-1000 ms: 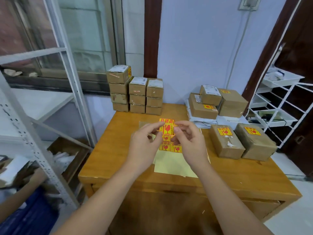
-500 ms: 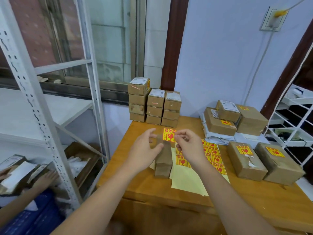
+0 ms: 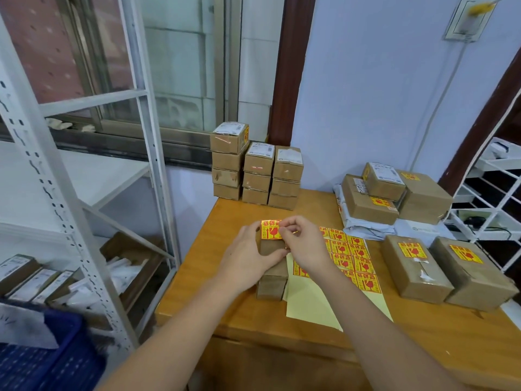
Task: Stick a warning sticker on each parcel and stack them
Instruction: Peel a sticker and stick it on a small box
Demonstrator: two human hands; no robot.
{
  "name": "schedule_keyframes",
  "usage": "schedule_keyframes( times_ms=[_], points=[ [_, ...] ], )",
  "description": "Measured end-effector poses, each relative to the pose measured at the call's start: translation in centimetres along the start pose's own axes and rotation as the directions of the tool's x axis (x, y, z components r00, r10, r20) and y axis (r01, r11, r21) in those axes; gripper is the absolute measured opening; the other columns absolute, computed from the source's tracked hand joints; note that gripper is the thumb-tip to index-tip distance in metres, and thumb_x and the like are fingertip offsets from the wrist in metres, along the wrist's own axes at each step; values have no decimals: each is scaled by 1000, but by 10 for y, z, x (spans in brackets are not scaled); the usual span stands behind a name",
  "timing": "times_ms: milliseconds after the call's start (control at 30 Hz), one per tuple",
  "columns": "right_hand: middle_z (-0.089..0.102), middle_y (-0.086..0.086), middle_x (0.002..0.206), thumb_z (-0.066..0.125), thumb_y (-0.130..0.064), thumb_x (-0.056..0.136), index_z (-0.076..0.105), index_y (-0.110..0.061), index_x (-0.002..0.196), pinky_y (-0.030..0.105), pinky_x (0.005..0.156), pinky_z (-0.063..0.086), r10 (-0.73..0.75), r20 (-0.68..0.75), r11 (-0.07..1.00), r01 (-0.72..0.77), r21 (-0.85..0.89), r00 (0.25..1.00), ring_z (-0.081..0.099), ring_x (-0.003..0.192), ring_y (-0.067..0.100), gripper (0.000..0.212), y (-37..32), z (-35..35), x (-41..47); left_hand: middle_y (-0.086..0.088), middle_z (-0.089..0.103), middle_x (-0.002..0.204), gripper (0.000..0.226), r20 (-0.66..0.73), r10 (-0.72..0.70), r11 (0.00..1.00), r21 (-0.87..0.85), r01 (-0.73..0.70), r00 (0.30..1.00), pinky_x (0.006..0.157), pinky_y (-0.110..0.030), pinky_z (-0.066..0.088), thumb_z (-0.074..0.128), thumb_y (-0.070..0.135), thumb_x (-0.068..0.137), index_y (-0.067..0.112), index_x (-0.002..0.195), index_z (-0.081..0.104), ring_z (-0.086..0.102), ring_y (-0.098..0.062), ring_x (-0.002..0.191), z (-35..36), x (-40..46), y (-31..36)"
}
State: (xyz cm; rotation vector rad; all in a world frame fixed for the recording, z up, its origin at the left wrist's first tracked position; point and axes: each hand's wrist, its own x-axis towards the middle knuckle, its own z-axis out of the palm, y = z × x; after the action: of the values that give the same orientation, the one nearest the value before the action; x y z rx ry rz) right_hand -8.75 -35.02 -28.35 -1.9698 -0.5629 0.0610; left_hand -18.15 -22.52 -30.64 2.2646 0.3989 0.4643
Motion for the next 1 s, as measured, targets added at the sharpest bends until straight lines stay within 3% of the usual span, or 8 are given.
schedule_keyframes(
  times_ms=[200, 467, 600, 733, 900, 1000],
  points=[
    [68, -5, 91, 64, -20, 97, 67, -21, 101, 27, 66, 50, -48, 9, 997, 48, -60, 999, 64, 79, 13, 5, 2, -1, 2, 12, 47, 138, 87, -4, -23, 1000, -8, 23, 1000, 102, -42, 50, 70, 67, 82, 30, 153, 36, 52, -12, 124, 3, 0, -3],
    [66, -8, 89, 67, -20, 94, 68, -21, 99, 20, 62, 41, -63, 12, 992, 64, -107, 998, 60, 78, 7, 6, 1, 0, 4, 11, 43, 144, 91, -2, -22, 1000, 7, 22, 1000, 103, -44, 49, 69, 66, 83, 29, 157, 31, 52, -14, 127, 4, -1, -3],
    [66, -8, 89, 67, -19, 93, 69, -20, 99, 13, 58, 38, -73, 7, 990, 74, -124, 997, 59, 76, 4, 6, 0, 1, 4, 18, 30, 151, 84, 9, 17, 999, 41, -18, 1000, 100, -41, 51, 66, 64, 88, 29, 157, 32, 53, -12, 124, 2, -3, 0],
    [67, -7, 89, 67, -17, 92, 70, -19, 98, 7, 57, 40, -77, -5, 991, 76, -111, 997, 60, 76, 4, 7, 2, 2, 4, 24, 15, 160, 71, 43, 77, 990, 113, -82, 996, 111, -41, 44, 61, 60, 93, 31, 154, 40, 39, -10, 140, 1, -1, 0],
    [66, -8, 88, 67, -18, 92, 69, -21, 97, 14, 60, 41, -72, 7, 992, 72, -101, 997, 60, 76, 4, 6, 3, 2, 5, 20, 29, 159, 67, 58, 128, 977, 164, -136, 990, 115, -31, 37, 56, 57, 98, 27, 156, 40, 34, -7, 143, 2, 0, -1],
    [67, -8, 87, 67, -17, 92, 69, -21, 95, 16, 61, 40, -68, 6, 994, 68, -87, 998, 60, 76, 5, 6, 4, 2, 6, 20, 30, 160, 68, 58, 126, 971, 199, -135, 990, 115, -32, 38, 53, 59, 98, 28, 157, 38, 31, -5, 145, 3, 1, -1]
  ],
)
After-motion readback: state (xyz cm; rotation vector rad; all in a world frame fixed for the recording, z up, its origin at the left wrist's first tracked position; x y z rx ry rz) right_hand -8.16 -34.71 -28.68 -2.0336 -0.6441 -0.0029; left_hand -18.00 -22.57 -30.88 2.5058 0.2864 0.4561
